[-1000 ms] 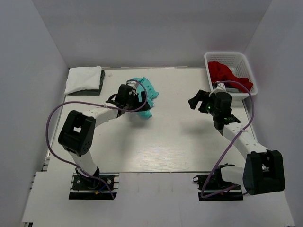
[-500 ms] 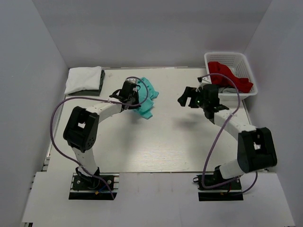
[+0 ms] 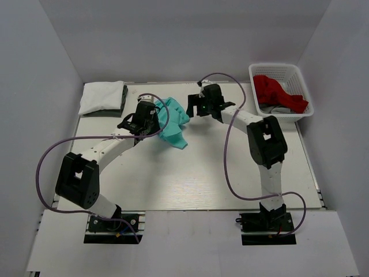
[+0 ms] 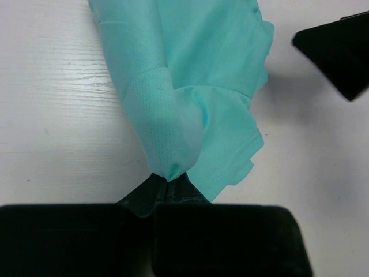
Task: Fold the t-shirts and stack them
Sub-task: Flatten out the tshirt
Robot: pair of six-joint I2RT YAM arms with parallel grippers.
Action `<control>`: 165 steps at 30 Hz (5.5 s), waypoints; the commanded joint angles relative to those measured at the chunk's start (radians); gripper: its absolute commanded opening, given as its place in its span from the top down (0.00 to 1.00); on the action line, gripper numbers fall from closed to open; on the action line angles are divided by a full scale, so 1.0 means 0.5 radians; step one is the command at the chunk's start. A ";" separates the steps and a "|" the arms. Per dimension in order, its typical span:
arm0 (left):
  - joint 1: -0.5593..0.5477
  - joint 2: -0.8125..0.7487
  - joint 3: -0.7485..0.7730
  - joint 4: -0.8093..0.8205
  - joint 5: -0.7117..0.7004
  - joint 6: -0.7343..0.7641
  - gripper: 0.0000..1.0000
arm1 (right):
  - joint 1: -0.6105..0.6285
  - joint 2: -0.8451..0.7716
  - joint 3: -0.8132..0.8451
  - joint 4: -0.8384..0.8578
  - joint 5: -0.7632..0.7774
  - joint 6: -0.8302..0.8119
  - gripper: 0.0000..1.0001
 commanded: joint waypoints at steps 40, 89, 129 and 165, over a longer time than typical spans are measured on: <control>0.010 -0.352 0.071 -0.296 -0.487 -0.064 1.00 | 0.270 -0.294 -0.260 0.332 0.845 -0.270 1.00; 0.010 -1.611 0.961 -0.085 0.449 0.172 1.00 | 0.267 -2.804 -0.127 -0.347 0.317 -0.571 1.00; 0.292 0.742 0.930 -0.269 -0.278 -0.015 0.00 | -0.120 -1.251 -1.181 -0.226 0.057 0.362 0.10; 0.087 -0.204 -0.647 -0.201 0.783 -0.417 0.00 | -0.365 -0.211 -0.330 -0.150 0.247 0.166 0.10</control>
